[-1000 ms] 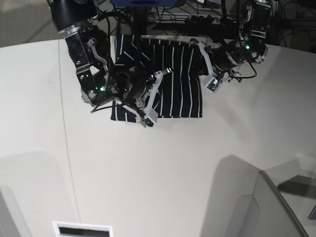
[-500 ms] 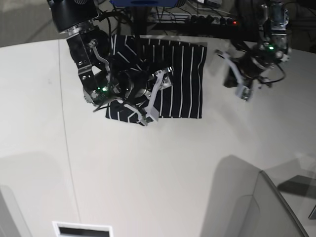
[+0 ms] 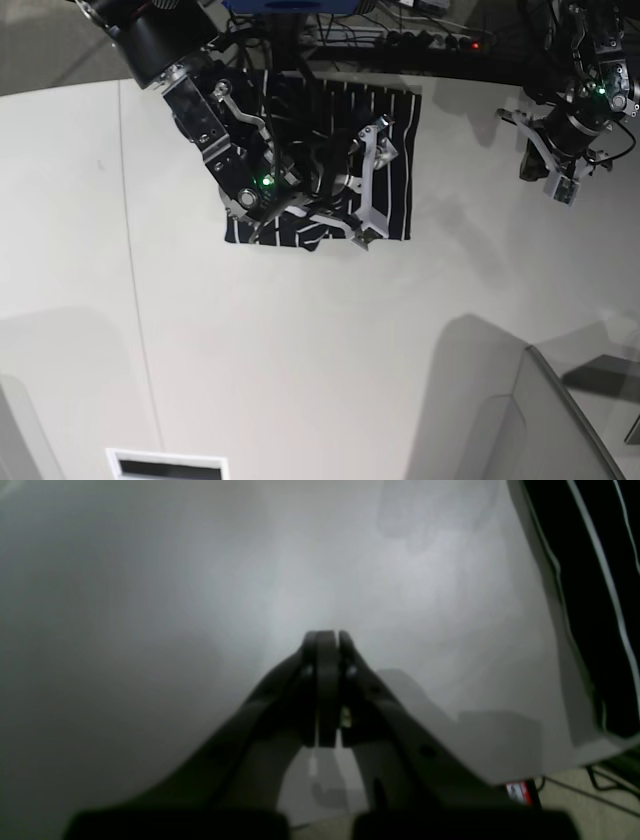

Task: Layout the t-shirt on the table in an organized manner, then fold the t-shirt properly
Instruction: 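Press and flatten the folded bundle with the right gripper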

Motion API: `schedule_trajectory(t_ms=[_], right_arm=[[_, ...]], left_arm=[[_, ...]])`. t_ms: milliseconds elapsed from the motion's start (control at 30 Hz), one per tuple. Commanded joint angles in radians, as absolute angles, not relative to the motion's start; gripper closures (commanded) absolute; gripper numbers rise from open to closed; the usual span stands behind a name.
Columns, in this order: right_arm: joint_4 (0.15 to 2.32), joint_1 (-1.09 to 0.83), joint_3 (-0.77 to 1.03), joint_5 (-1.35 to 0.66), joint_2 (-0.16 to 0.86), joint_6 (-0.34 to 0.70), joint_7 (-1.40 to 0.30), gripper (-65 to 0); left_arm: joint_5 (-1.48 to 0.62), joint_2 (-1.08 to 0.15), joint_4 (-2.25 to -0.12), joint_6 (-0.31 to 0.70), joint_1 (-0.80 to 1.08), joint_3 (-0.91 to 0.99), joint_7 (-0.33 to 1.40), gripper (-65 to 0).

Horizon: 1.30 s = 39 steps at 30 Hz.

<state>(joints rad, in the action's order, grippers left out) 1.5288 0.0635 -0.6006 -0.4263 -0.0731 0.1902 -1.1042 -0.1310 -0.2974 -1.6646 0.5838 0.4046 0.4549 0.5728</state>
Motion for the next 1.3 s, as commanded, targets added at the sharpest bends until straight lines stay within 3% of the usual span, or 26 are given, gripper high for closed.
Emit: schedule_trajectory(t_ms=[0,300,467,633,733,800,967,1067,1267], right_arm=[[1.54,0.087,-0.604,-0.441,-0.097,0.189,-1.092,-45.5],[1.5,0.148,-0.739,-0.456,-0.128,0.189,-1.092,-45.8],[1.629,0.183,-0.756,-0.506,-0.122,0.188,-1.155,-45.5],[1.883,0.137,-0.642,-0.51,-0.008,0.071,-1.225,-45.3],[1.886,0.073,-0.587,-0.51,0.044,0.035,-1.17,-44.7],[1.876,0.033,-0.575,-0.51,0.084,0.035,-1.107,-37.8],[1.77,0.012,-0.575,-0.51,0.133,0.036,-1.007,0.0],[1.712,0.013,-0.575,-0.506,0.14,0.036,-0.964,-2.3],[1.636,0.013,-0.578,-0.504,0.163,0.036,-0.9,-0.3]], left_arm=[[-0.139,-0.315,-1.676,0.587,0.403,0.461,0.558,0.0],[-0.139,-0.315,-1.655,0.587,0.394,0.461,0.558,0.0],[-0.14,-0.335,-1.601,0.587,0.392,0.463,0.556,0.0],[-0.15,-0.344,-1.563,0.602,0.401,0.561,0.553,0.0],[-0.15,-0.343,-1.531,0.698,0.397,0.642,0.553,0.0],[-0.15,-0.341,-1.512,0.698,0.394,0.679,0.552,0.0],[-0.15,-0.343,-1.492,0.698,0.392,0.697,0.55,0.0],[-0.15,-0.341,-1.5,0.698,0.392,0.697,0.55,0.0],[-0.15,-0.341,-1.494,0.698,0.392,0.697,0.549,0.0]])
